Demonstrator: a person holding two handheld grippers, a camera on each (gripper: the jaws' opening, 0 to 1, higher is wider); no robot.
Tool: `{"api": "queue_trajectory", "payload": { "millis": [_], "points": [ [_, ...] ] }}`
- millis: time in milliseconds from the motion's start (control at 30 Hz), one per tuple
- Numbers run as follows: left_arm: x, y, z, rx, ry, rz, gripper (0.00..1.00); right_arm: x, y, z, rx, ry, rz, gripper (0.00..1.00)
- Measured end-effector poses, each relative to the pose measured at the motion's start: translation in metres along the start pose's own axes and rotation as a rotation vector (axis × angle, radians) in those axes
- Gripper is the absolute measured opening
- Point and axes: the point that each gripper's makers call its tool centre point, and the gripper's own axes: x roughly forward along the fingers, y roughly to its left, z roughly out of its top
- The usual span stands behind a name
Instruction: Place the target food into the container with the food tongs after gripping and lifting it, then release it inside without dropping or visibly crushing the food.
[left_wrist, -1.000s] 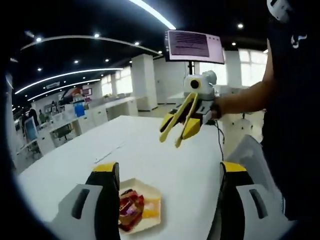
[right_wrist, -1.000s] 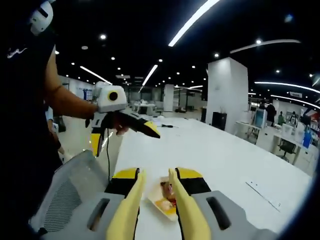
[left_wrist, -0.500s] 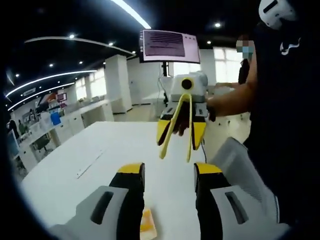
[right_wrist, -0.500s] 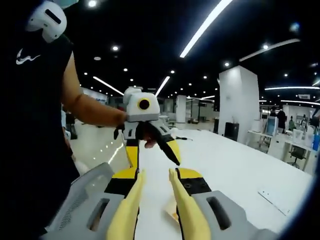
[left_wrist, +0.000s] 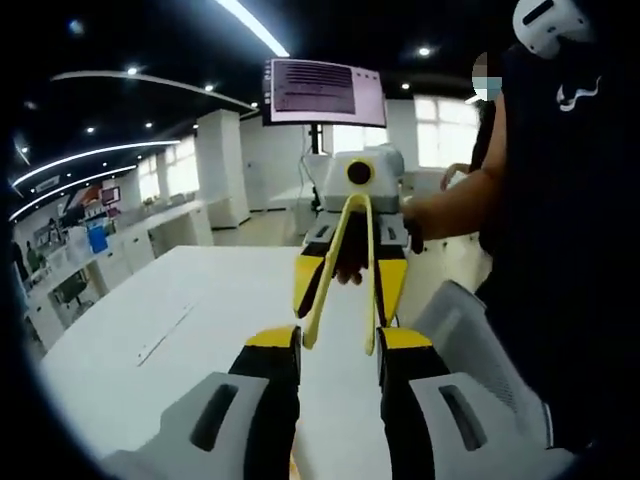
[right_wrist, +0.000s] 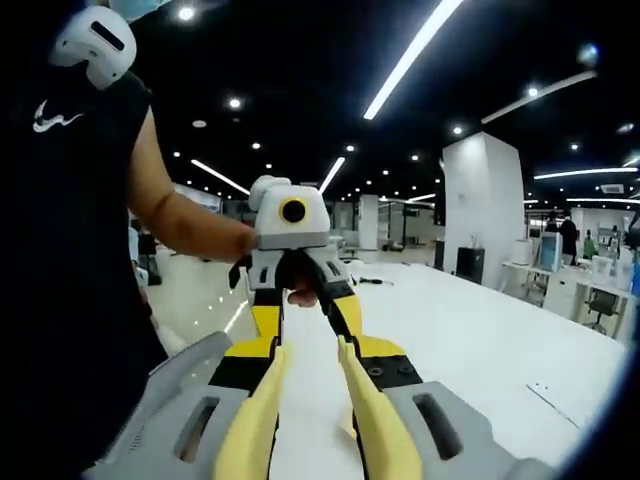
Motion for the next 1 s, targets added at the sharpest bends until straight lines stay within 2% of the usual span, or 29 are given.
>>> {"api": "queue_trajectory", "payload": {
  "millis": [133, 300, 367, 467, 600, 633, 767, 1000],
  "points": [
    [0.0, -0.001, 0.001, 0.026, -0.006, -0.008, 0.22, 0.0, 0.001, 0.001, -0.001, 0.0, 0.004, 0.27],
    [0.001, 0.0, 0.001, 0.015, -0.008, -0.003, 0.21, -0.001, 0.0, 0.0, 0.002, -0.001, -0.001, 0.27],
    [0.001, -0.002, -0.002, -0.009, 0.01, -0.016, 0.2, 0.001, 0.002, -0.003, 0.019, 0.015, 0.006, 0.26],
    [0.002, 0.002, -0.006, -0.012, 0.036, 0.005, 0.16, 0.002, 0.0, -0.005, 0.016, 0.029, -0.003, 0.25],
    [0.001, 0.003, -0.007, -0.019, 0.053, 0.022, 0.12, 0.001, -0.001, -0.01, 0.072, 0.057, -0.006, 0.23],
    [0.001, 0.004, -0.007, -0.018, 0.059, 0.029, 0.11, -0.002, -0.003, -0.011, 0.097, 0.065, -0.015, 0.23],
    [-0.005, 0.009, -0.01, -0.024, 0.072, 0.045, 0.08, -0.013, -0.009, -0.006, 0.104, 0.049, -0.036, 0.25],
    [-0.011, 0.013, -0.008, -0.018, 0.077, 0.06, 0.02, -0.033, -0.016, -0.005, 0.074, 0.081, -0.082, 0.29]
  ]
}}
